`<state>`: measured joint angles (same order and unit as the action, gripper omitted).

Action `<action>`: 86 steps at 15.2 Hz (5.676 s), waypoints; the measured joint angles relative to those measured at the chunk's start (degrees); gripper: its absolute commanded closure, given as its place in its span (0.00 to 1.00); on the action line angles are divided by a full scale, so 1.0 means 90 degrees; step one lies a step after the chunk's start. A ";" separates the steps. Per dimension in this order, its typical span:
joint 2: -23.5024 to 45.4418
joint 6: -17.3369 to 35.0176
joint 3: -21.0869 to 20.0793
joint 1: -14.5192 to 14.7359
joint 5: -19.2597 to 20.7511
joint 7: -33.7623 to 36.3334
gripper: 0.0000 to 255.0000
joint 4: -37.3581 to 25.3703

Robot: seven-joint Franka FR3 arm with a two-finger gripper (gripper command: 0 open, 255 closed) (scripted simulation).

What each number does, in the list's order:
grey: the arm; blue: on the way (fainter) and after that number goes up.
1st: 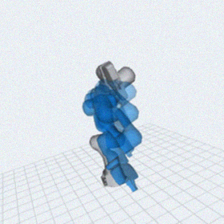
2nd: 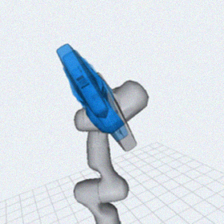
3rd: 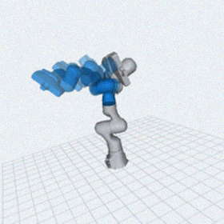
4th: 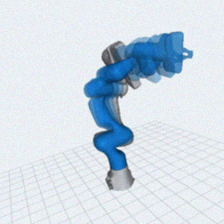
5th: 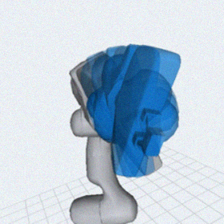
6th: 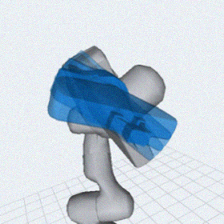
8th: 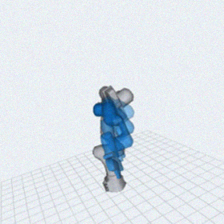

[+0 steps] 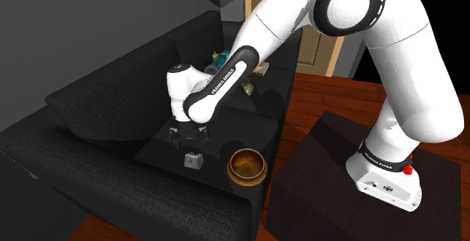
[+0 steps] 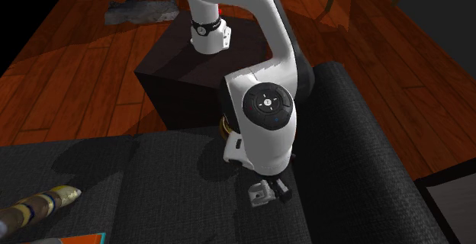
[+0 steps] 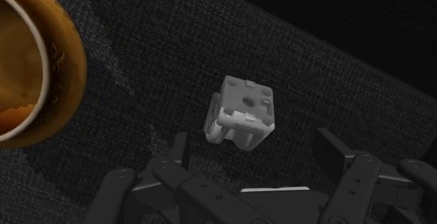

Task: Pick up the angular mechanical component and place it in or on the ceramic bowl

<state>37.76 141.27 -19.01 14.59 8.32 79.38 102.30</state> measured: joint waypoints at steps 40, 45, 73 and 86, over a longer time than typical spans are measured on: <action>0.3357 -0.4264 0.0284 -0.0262 -0.2080 0.3024 0.00 -0.5070; 0.3497 -0.4062 0.0267 -0.0219 -0.2148 0.3106 0.00 -0.4951; 0.2885 -0.4156 0.0224 -0.0299 -0.2218 0.3193 0.00 -0.4460; 0.0635 0.2553 0.0724 0.0580 -0.2725 0.4504 0.00 0.0963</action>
<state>43.47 164.25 -12.50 19.81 -16.20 119.91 110.97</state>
